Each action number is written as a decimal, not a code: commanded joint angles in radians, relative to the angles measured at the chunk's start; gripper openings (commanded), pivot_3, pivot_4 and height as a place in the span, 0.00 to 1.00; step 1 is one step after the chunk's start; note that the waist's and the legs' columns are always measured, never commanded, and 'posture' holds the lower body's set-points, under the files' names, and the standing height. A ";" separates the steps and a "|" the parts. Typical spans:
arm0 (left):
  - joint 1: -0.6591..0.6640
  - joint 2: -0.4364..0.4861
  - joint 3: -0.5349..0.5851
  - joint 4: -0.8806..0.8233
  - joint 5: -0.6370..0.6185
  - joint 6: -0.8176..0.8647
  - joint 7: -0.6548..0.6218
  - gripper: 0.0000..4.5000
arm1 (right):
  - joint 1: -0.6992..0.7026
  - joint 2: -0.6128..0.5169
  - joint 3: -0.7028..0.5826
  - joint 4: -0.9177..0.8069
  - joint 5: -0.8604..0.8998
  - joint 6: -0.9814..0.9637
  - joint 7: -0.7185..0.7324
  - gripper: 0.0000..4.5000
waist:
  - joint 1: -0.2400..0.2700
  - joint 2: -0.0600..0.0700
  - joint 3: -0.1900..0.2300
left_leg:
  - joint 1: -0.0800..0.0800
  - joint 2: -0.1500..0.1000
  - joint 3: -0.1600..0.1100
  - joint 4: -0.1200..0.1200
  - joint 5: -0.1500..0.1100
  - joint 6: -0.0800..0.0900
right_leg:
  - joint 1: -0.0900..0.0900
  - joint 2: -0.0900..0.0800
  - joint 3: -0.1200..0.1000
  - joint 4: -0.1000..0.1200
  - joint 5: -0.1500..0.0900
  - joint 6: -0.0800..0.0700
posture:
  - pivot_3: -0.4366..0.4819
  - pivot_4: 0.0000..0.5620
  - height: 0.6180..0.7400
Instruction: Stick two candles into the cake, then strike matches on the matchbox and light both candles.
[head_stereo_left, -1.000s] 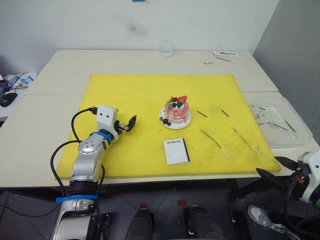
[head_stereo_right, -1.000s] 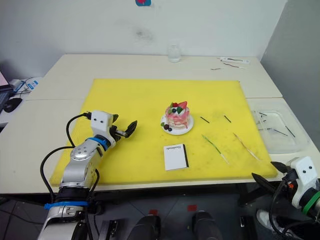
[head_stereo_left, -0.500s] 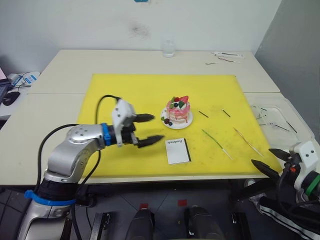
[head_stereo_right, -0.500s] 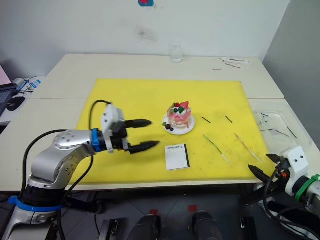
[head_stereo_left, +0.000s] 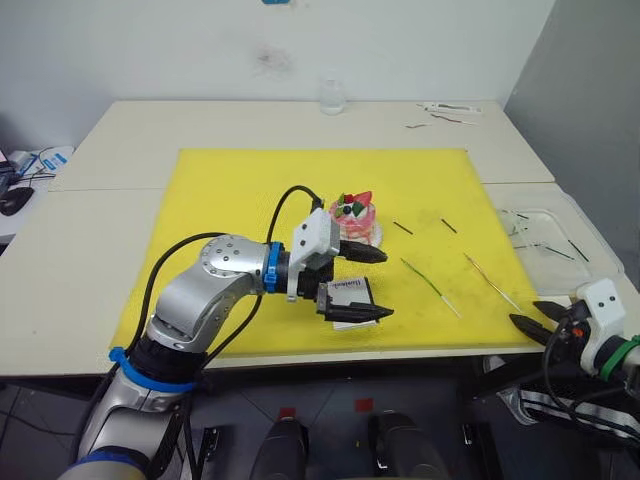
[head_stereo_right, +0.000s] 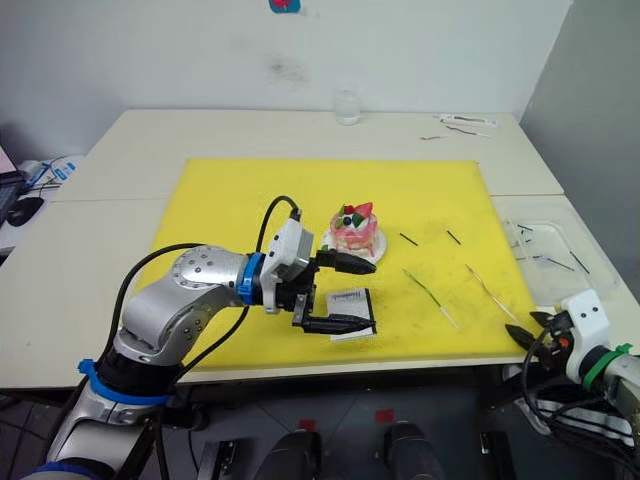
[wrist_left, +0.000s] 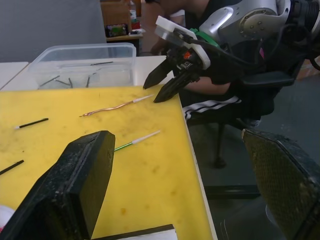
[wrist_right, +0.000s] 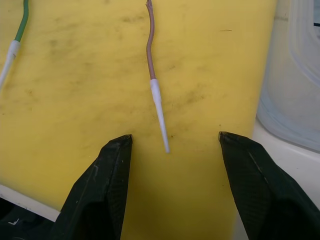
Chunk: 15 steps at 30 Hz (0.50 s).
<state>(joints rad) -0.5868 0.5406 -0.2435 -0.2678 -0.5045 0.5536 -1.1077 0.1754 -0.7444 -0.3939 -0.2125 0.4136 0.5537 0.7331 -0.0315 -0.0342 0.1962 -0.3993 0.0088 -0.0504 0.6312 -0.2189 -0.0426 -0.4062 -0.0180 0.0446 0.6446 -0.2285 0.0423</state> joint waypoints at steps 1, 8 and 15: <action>-0.014 -0.010 -0.001 -0.009 0.005 -0.029 -0.013 1.00 | -0.019 -0.015 0.006 0.007 -0.004 -0.007 0.011 0.63 | 0.000 0.000 0.000 | 0.000 0.000 0.000 0.000 0.000 0.000 | 0.000 0.000 0.000 0.000 0.000 0.000 | 0.48 0.27 1.00; -0.002 -0.009 0.003 -0.014 0.010 -0.028 -0.010 1.00 | -0.008 -0.014 0.014 0.009 0.005 -0.003 0.043 0.18 | 0.000 0.000 0.000 | 0.000 0.000 0.000 0.000 0.000 0.000 | 0.000 0.000 0.000 0.000 0.000 0.000 | 0.48 0.27 1.00; 0.023 -0.021 0.003 -0.010 0.021 -0.041 0.004 1.00 | -0.007 -0.011 0.002 0.008 0.020 -0.015 0.065 0.01 | 0.001 0.000 0.000 | 0.000 0.000 0.000 0.000 0.000 0.000 | 0.000 0.000 0.000 0.000 0.000 0.000 | 0.48 0.27 1.00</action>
<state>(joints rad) -0.5657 0.5284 -0.2490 -0.2639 -0.4847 0.5325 -1.1105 0.1650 -0.7468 -0.3805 -0.1955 0.4189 0.5475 0.7824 -0.0305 -0.0342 0.1962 -0.3996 0.0089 -0.0506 0.6311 -0.2189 -0.0427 -0.4061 -0.0181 0.0445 0.6443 -0.2285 0.0423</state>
